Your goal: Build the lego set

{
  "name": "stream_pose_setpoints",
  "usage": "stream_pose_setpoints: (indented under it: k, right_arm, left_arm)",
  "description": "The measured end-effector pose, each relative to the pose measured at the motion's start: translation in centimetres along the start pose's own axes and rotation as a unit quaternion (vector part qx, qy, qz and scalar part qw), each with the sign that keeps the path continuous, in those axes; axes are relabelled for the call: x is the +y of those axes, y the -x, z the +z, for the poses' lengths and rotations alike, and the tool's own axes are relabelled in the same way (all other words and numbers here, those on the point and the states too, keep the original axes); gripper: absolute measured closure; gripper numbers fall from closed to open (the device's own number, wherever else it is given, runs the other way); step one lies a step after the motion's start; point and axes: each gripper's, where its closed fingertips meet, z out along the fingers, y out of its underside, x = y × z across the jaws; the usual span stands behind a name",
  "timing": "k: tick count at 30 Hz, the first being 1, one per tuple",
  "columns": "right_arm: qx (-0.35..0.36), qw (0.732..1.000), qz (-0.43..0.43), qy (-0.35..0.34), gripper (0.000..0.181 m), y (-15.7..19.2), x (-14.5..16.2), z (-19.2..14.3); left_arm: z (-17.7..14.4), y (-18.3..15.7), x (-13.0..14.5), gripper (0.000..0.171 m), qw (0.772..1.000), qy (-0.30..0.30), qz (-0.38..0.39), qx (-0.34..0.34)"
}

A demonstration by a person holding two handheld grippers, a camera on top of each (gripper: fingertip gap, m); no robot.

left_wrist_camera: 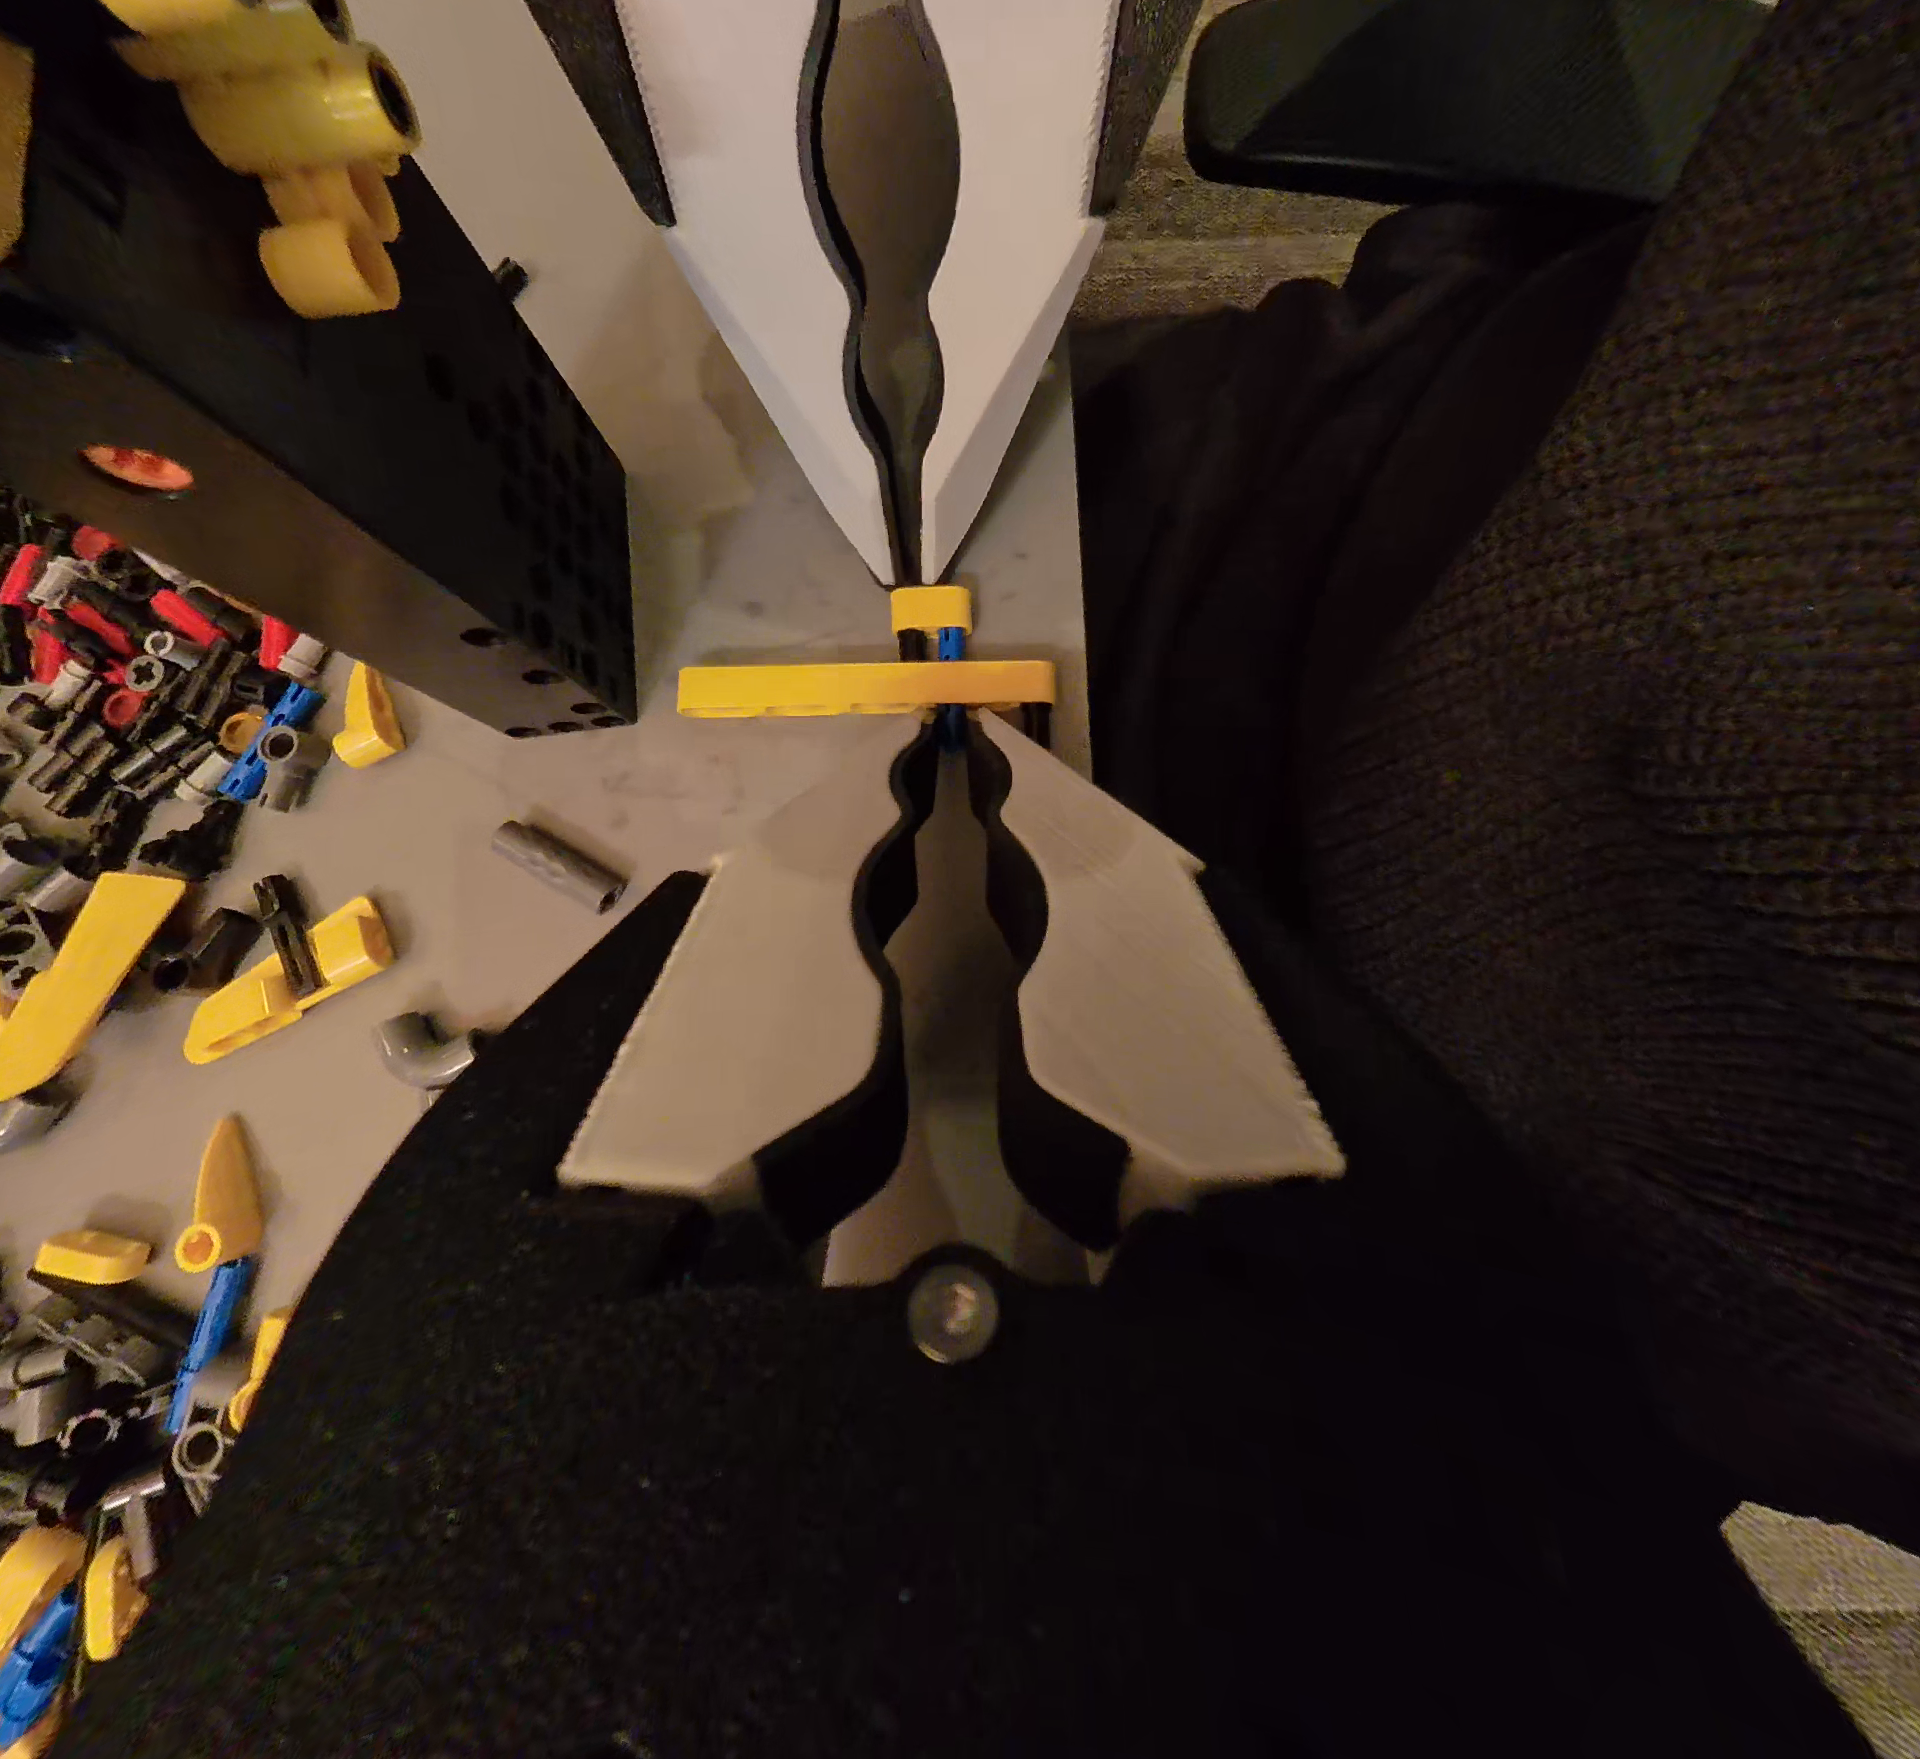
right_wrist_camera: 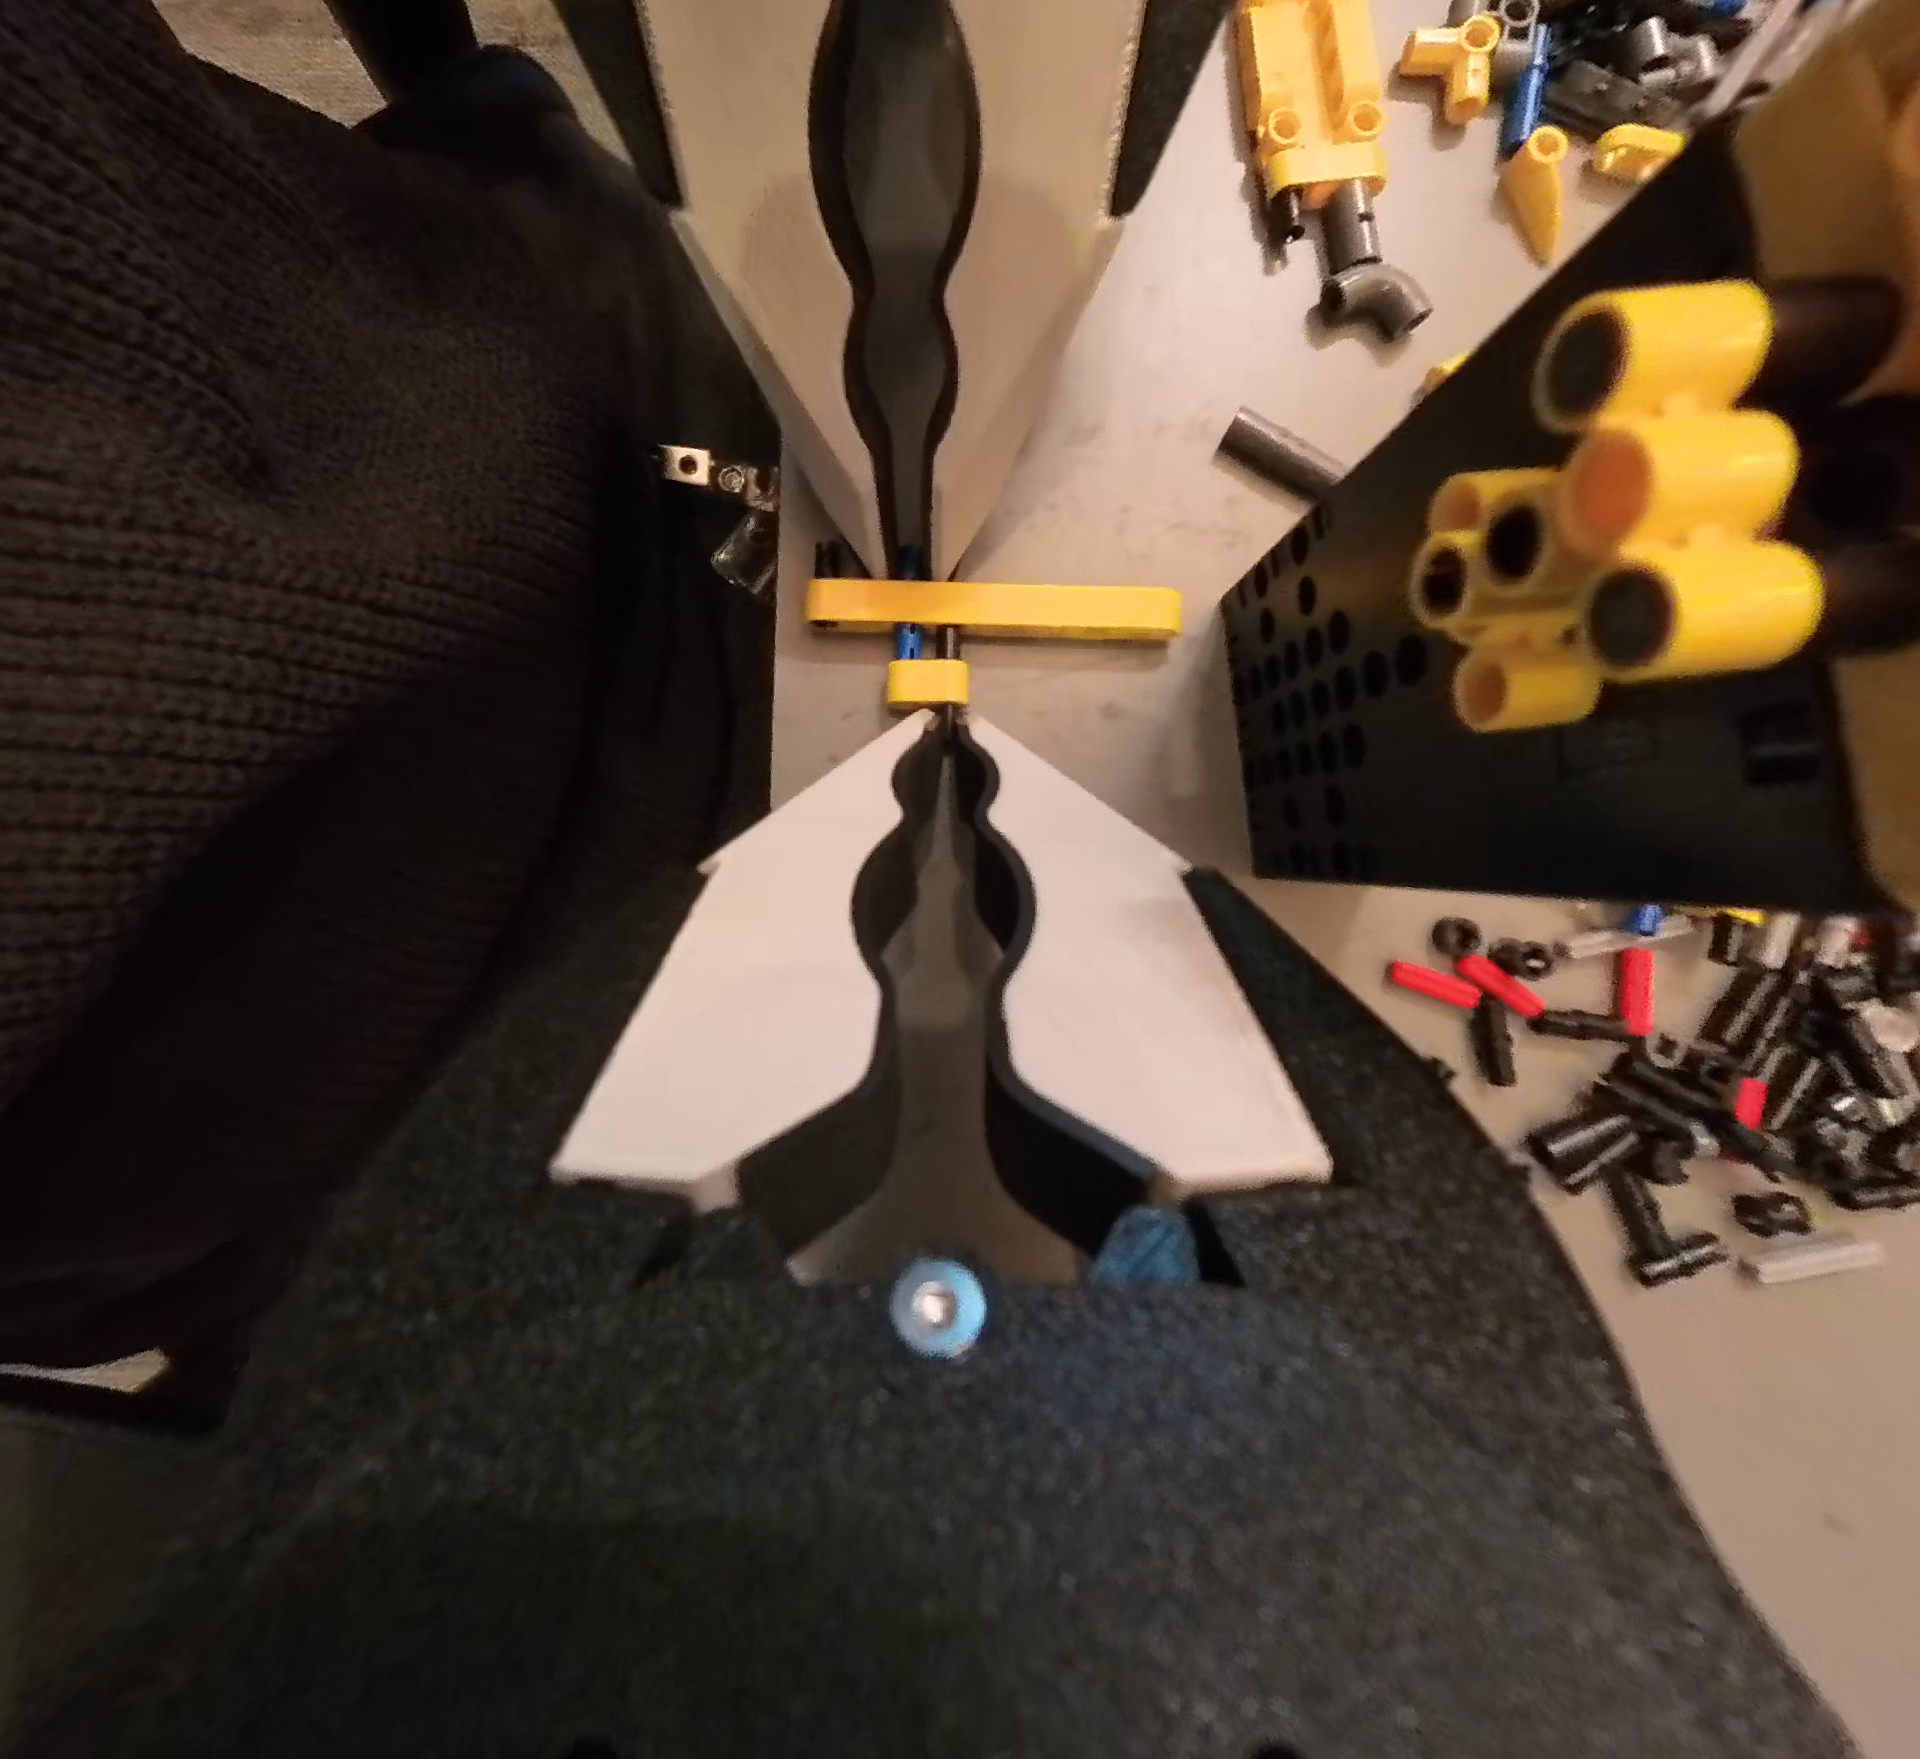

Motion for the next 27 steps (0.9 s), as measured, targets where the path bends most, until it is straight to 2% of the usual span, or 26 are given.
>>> stream_pose_setpoints:
  k: [11, 21, 27]
  right_arm:
    - [-0.025, 0.998, 0.036, -0.047, 0.180, 0.04, 0.04, -0.02]
    - [0.006, 0.998, 0.047, -0.049, 0.180, 0.01, -0.02, 0.01]
    - [0.023, 0.998, 0.005, -0.063, 0.180, 0.05, -0.09, 0.02]
  left_arm:
    - [0.05, -0.07, -0.08, 0.168, 1.000, -0.002, 0.014, 0.013]
    - [0.07, -0.09, -0.09, 0.168, 1.000, 0.002, 0.023, 0.008]
    - [0.07, -0.08, -0.12, 0.168, 1.000, 0.003, 0.021, 0.016]
